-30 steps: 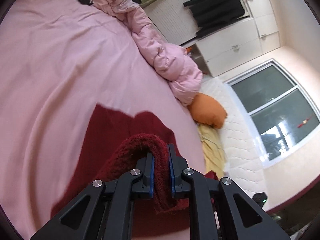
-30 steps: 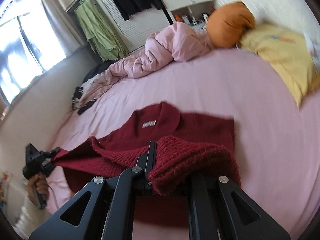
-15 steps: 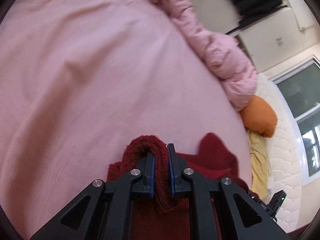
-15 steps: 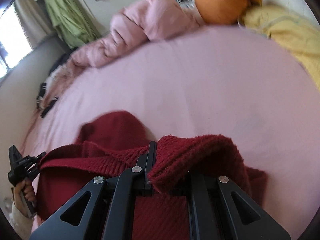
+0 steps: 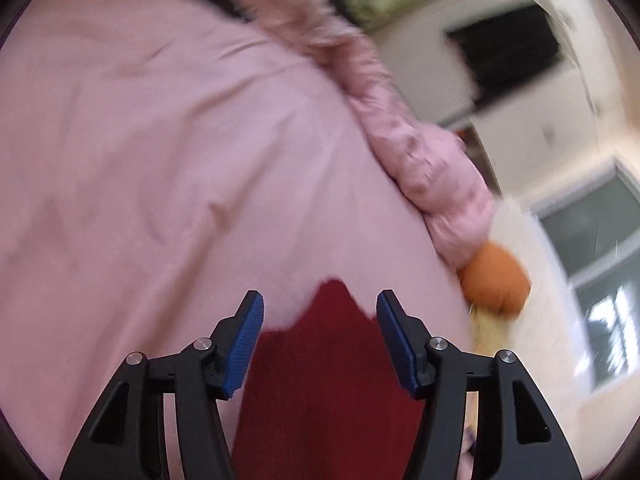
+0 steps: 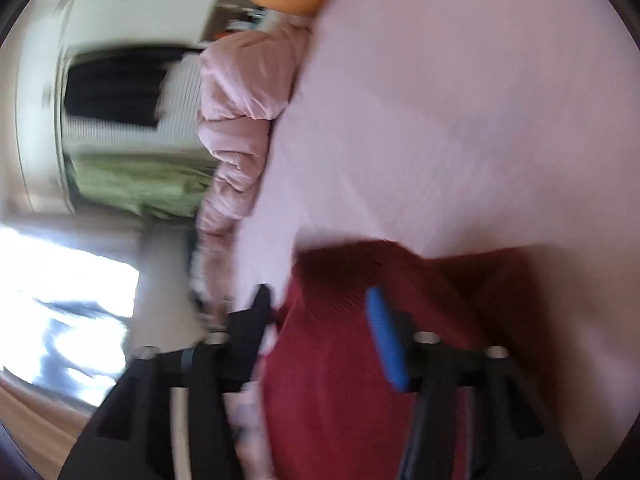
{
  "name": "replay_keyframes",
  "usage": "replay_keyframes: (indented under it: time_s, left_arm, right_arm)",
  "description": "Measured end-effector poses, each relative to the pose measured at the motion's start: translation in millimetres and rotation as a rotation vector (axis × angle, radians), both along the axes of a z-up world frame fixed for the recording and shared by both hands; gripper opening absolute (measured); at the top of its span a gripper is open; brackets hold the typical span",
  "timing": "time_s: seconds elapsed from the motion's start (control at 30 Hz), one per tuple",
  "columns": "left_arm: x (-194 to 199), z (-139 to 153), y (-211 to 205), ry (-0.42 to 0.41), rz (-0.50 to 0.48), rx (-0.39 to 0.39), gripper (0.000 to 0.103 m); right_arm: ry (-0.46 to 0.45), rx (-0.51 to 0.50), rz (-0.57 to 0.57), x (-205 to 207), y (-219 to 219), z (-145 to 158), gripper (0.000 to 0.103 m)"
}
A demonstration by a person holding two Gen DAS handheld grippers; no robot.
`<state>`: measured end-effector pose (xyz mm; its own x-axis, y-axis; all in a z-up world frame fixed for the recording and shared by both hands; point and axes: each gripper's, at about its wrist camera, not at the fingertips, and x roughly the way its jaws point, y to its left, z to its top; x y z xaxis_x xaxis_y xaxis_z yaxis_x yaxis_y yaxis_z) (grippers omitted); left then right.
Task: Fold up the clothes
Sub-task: 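Lay the hem on the cardigan and open both grippers, then withdraw both open grippers from the folded cardigan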
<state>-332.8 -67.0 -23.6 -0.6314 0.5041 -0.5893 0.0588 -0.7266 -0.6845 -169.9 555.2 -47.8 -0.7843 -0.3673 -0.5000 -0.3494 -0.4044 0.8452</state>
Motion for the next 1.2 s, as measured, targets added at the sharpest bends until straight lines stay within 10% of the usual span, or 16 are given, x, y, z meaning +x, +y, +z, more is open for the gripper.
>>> replay_keyframes:
  time_s: [0.27,0.4,0.6,0.67,0.77,1.2]
  left_arm:
    - [96,-23,143,0.124,-0.360,-0.679,0.071]
    - [106,-49,149,0.075,-0.337,-0.732,0.072]
    - [128,-29,153,0.211,-0.294,-0.693,0.084]
    - [118,-57,156,0.104,-0.307,-0.761,0.087]
    - [117,-67,154,0.172,-0.309,-0.726,0.097]
    - [126,-67,159,0.217,-0.289,-0.766,0.102]
  right_arm:
    - [-0.009,0.730,0.258,33,-138,21,0.068]
    - [-0.085,1.053,0.351,34,-183,-24,0.069]
    - [-0.007,1.048,0.310,74,-197,-1,0.071]
    - [0.018,1.062,0.289,83,-200,-8,0.090]
    - [-0.063,0.995,0.307,67,-190,-31,0.102]
    - [-0.030,1.039,0.278,67,-191,-37,0.103]
